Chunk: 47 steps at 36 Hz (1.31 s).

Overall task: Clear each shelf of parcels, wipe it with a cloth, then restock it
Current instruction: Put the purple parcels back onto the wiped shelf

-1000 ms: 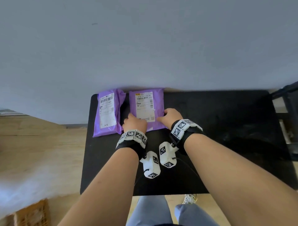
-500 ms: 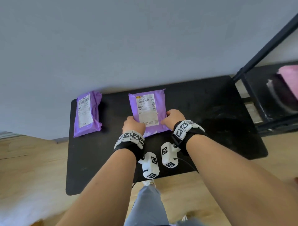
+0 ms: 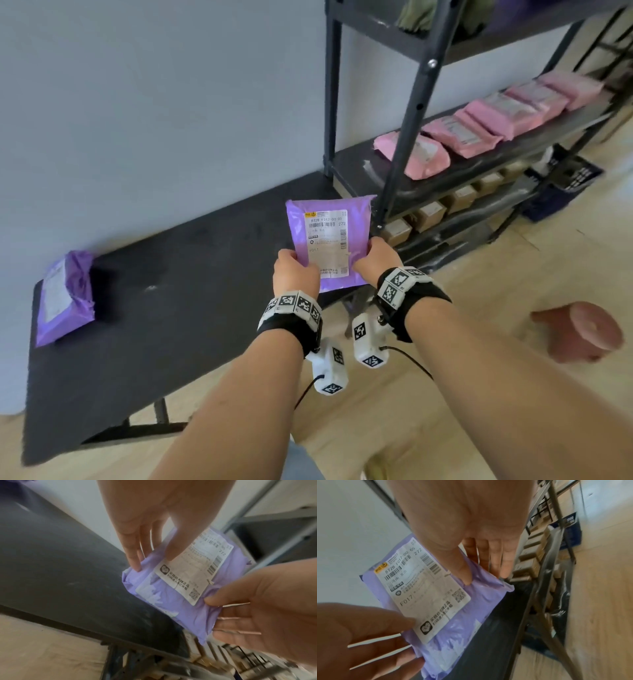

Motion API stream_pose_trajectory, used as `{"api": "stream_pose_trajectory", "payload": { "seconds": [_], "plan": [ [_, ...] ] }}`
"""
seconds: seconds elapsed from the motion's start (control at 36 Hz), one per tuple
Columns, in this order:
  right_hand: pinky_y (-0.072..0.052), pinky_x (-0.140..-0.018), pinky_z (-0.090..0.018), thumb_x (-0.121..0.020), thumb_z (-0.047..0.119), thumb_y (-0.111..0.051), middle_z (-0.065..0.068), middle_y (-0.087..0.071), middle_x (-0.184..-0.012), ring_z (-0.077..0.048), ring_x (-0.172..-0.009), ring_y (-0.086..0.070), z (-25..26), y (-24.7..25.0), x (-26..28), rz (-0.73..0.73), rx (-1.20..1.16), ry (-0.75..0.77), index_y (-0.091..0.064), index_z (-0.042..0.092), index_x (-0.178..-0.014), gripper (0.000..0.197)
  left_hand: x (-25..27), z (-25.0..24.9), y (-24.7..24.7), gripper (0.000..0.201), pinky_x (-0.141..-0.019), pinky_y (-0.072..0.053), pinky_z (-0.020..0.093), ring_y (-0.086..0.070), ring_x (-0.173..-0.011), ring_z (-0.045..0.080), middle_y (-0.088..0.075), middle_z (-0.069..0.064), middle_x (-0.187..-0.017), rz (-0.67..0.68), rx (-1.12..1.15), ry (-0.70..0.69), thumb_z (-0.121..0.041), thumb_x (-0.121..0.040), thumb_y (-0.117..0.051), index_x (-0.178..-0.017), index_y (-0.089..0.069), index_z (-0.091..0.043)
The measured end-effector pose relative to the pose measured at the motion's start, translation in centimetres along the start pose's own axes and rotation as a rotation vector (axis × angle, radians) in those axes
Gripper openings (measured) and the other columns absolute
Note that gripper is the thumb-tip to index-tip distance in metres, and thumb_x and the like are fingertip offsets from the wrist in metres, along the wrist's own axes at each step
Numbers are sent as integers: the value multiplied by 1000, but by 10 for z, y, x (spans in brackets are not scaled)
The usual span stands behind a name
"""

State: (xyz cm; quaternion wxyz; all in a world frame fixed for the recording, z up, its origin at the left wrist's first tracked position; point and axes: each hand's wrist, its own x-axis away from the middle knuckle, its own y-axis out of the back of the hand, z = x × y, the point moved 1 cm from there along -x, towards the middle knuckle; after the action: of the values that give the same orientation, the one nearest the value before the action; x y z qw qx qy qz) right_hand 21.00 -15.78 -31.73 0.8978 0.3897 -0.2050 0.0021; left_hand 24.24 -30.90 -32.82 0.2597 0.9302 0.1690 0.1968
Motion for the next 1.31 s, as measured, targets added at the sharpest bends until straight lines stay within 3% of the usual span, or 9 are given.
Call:
{"api": "stream_pose_trajectory", "payload": {
  "seconds": [0.11, 0.19, 0.53, 0.69, 0.89, 1.0, 1.08, 1.19, 1.31],
  "plan": [
    [-43, -79, -30, -92, 19, -56, -12, -62, -117, -32, -106, -59, -46, 63, 18, -102, -72, -37, -52, 7, -124, 34, 39, -42, -45, 24, -78, -52, 35, -61, -91, 22, -58, 3, -110, 65, -9, -118, -16, -84, -54, -107, -48, -17],
    [-46, -87, -35, -91, 18, -55, -14, -61, -120, -33, -109, -58, -75, 105, 28, -180, -103, -71, -51, 7, -124, 36, 65, -74, -74, 24, -76, -48, 32, -60, -93, 23, -59, 4, -110, 105, -24, -207, -16, -84, -54, -108, -50, -14],
    [-41, -78, -29, -91, 20, -54, -14, -62, -117, -29, -99, -58, -122, 244, 13, -452, -274, -122, -54, 6, -120, 32, 103, -209, -154, 40, -95, -45, 42, -55, -109, 32, -54, 11, -121, 173, -151, -589, -14, -85, -52, -125, -51, -10],
    [-43, -81, -31, -92, 19, -52, -14, -62, -117, -33, -105, -58, -100, 310, -22, -576, -300, -75, -53, 6, -119, 30, 85, -283, -176, 45, -100, -42, 44, -49, -115, 31, -53, 12, -126, 108, -200, -740, -20, -88, -50, -132, -46, -11],
    [-44, -72, -30, -92, 18, -50, -4, -62, -101, -23, -87, -59, -54, 373, -64, -682, -397, 57, -54, 12, -120, 29, 53, -372, -180, 57, -104, -38, 43, -44, -123, 31, -46, 13, -132, 32, -74, -812, -14, -85, -52, -141, -38, -11],
    [-45, -78, -31, -95, 20, -45, -10, -62, -103, -28, -92, -59, -34, 403, -83, -725, -369, 89, -51, 8, -107, 18, 40, -411, -177, 59, -104, -37, 42, -44, -124, 31, -47, 13, -134, -7, -9, -867, -14, -86, -52, -143, -35, -11],
    [-49, -83, -37, -91, 22, -47, -11, -64, -107, -30, -95, -60, -19, 420, -97, -747, -387, 119, -56, 8, -112, 27, 32, -433, -174, 54, -100, -41, 44, -48, -120, 31, -51, 12, -130, -26, 23, -895, -16, -85, -54, -138, -42, -11],
    [-38, -68, -30, -91, 23, -47, -6, -60, -95, -26, -81, -55, 2, 443, -114, -739, -368, 190, -56, 11, -107, 22, 21, -461, -166, 49, -98, -43, 43, -51, -116, 31, -53, 11, -126, -63, 21, -877, -17, -84, -52, -133, -46, -12],
    [-31, -51, -26, -89, 23, -49, -1, -56, -74, -18, -63, -51, 29, 463, -133, -709, -340, 317, -56, 13, -84, 13, 10, -489, -150, 46, -99, -41, 39, -49, -117, 30, -50, 11, -127, -155, -22, -824, -20, -88, -51, -133, -46, -13]
  ]
}}
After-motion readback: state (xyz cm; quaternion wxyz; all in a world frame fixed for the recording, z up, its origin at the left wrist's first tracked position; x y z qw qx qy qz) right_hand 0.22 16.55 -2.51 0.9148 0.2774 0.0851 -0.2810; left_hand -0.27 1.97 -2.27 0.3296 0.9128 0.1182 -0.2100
